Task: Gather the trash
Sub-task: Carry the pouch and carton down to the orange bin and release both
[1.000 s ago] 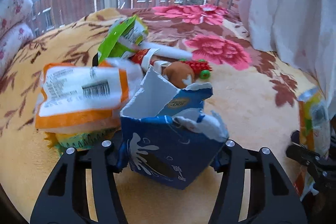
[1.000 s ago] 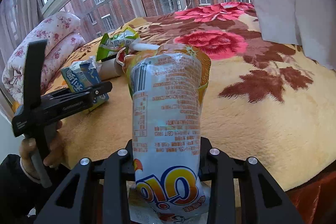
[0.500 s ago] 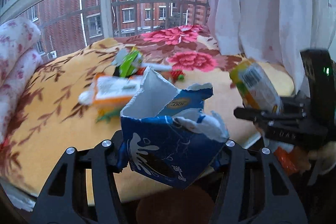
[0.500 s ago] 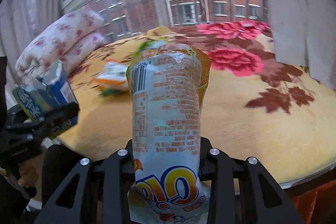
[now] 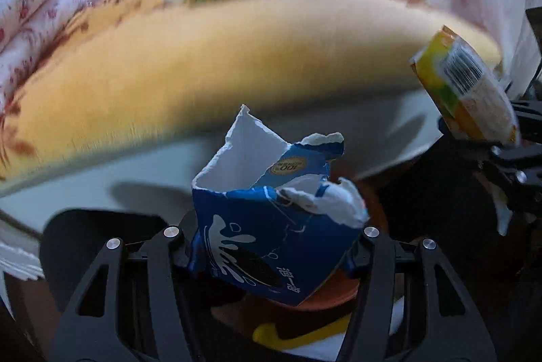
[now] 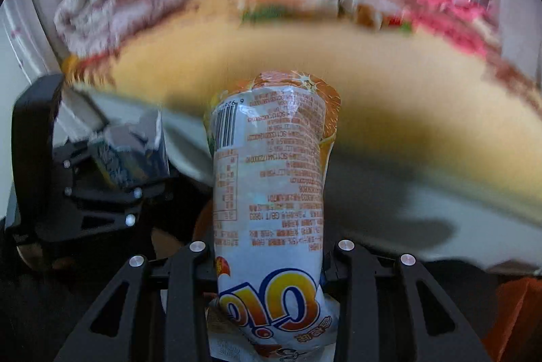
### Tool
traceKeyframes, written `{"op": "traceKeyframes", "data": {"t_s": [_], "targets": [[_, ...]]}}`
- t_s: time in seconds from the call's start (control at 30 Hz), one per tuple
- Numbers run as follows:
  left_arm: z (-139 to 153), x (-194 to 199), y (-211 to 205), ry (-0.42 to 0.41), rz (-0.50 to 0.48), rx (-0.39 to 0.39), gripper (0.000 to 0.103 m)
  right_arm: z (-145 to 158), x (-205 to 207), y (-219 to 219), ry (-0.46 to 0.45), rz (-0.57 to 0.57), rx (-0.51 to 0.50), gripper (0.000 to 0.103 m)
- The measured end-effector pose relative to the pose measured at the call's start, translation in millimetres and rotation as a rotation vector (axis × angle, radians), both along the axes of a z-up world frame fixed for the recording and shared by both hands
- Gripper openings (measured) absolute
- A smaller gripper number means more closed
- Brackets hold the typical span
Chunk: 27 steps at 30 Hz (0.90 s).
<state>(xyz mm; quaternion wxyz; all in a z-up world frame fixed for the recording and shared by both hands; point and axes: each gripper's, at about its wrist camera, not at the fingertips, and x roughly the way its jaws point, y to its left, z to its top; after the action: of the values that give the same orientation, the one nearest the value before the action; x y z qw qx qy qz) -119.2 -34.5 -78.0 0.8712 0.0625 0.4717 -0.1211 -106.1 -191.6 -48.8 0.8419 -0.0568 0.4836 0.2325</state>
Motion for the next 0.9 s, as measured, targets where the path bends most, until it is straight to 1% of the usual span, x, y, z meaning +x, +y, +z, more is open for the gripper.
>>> {"op": "traceKeyframes", "data": {"t_s": [0.1, 0.2, 0.27, 0.3, 0.33, 0.37, 0.4, 0.43, 0.47, 0.57, 0.67, 0.7, 0.8, 0.83, 0.9], "targets": [[-22.4, 5.5, 5.1, 0.069, 0.001, 0.007, 0.056, -32.0, 4.5, 10.2, 0.086, 0.006, -0.04, 0.036], [-34.1, 13.9, 8.6, 0.107, 0.007, 0.009, 0.057, -52.0, 11.7, 16.4, 0.138, 0.015, -0.061, 0.036], [-39.5, 17.7, 10.3, 0.129, 0.005, 0.006, 0.06, -63.5, 17.9, 19.9, 0.172, 0.018, -0.071, 0.037], [-43.4, 20.2, 11.8, 0.146, 0.006, 0.003, 0.06, -67.6, 20.7, 20.7, 0.186, 0.016, -0.073, 0.039], [-46.7, 22.7, 13.6, 0.162, 0.012, 0.001, 0.064, -71.5, 24.1, 22.2, 0.199, 0.014, -0.075, 0.049], [-49.1, 24.5, 14.8, 0.175, 0.015, -0.001, 0.071, -75.6, 27.0, 22.7, 0.214, 0.014, -0.078, 0.058], [-53.0, 28.0, 17.8, 0.196, 0.03, 0.008, 0.074, -79.6, 30.1, 22.3, 0.224, 0.005, -0.083, 0.068], [-53.7, 29.6, 18.1, 0.201, 0.037, 0.012, 0.078, -81.7, 32.2, 21.4, 0.226, -0.004, -0.082, 0.069], [-55.2, 31.7, 21.4, 0.208, 0.045, 0.01, 0.078, -83.3, 33.8, 20.6, 0.233, -0.007, -0.079, 0.069], [-55.6, 34.7, 27.1, 0.216, 0.059, -0.002, 0.078, -83.3, 36.6, 16.8, 0.24, -0.02, -0.071, 0.069], [-51.7, 39.2, 33.7, 0.207, 0.068, -0.005, 0.078, -76.1, 34.4, 10.0, 0.222, -0.034, -0.067, 0.069], [-48.8, 32.9, 31.9, 0.201, 0.068, 0.001, 0.078, -74.0, 34.1, 7.6, 0.219, -0.037, -0.065, 0.069], [-37.3, 31.7, 27.6, 0.17, 0.058, 0.028, 0.078, -62.8, 31.6, 1.5, 0.201, -0.044, -0.045, 0.069], [-32.6, 29.2, 25.8, 0.159, 0.055, 0.036, 0.078, -55.8, 26.7, -6.7, 0.194, -0.04, -0.038, 0.069], [-19.3, 21.5, 21.6, 0.129, 0.048, 0.045, 0.078, -39.3, 26.8, -8.9, 0.17, -0.031, -0.017, 0.069]]}}
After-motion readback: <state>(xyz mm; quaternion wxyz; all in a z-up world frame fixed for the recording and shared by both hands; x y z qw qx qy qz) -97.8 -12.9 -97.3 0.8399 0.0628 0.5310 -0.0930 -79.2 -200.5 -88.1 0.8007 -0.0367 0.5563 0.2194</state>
